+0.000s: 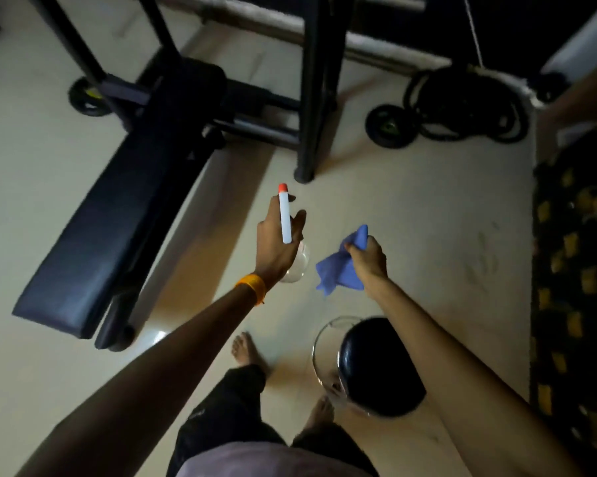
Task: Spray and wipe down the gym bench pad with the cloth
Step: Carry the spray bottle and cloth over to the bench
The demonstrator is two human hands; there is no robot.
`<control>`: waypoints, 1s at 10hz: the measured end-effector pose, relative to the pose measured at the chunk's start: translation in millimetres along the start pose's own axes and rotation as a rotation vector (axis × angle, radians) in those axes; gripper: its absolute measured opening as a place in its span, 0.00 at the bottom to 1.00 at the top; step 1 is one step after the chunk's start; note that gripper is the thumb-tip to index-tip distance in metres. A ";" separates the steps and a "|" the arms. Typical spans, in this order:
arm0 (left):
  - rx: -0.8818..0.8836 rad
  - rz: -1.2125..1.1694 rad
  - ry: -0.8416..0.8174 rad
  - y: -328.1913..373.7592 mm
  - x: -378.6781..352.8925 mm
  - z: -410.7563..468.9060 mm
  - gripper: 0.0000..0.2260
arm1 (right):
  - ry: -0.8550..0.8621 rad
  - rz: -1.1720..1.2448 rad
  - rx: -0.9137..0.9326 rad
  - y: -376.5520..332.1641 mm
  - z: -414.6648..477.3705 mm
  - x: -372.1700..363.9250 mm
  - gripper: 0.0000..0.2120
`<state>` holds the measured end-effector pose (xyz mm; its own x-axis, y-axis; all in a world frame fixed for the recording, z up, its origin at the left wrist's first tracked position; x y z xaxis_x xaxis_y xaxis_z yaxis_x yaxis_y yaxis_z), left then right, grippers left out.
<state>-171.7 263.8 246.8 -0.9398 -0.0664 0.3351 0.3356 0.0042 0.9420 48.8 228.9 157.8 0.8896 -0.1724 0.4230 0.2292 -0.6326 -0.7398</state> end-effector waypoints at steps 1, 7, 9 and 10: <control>0.065 -0.028 0.081 -16.3 63.3 46.7 0.10 | 0.012 -0.145 0.126 -74.5 19.3 -59.0 0.08; 0.218 0.011 0.573 -98.5 301.9 257.6 0.08 | -0.547 -0.369 0.383 -347.4 118.5 -378.4 0.18; 0.396 -0.029 0.829 -144.0 342.8 280.8 0.10 | -0.731 -0.473 0.233 -387.0 165.1 -473.3 0.09; 0.470 -0.081 0.943 -174.8 355.7 284.0 0.10 | -0.794 -0.584 0.406 -410.1 173.4 -516.9 0.17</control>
<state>-582.9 522.8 206.6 -0.4600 -0.8315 0.3113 0.0263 0.3377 0.9409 -436.6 708.4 151.8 0.5685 0.7107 0.4144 0.6874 -0.1336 -0.7139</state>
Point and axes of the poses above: each hand's wrist, its own z-axis towards the middle knuckle, its own x-axis out of the back of the hand, y = z × x, the point moved 7 cm from there along z, towards the middle knuckle
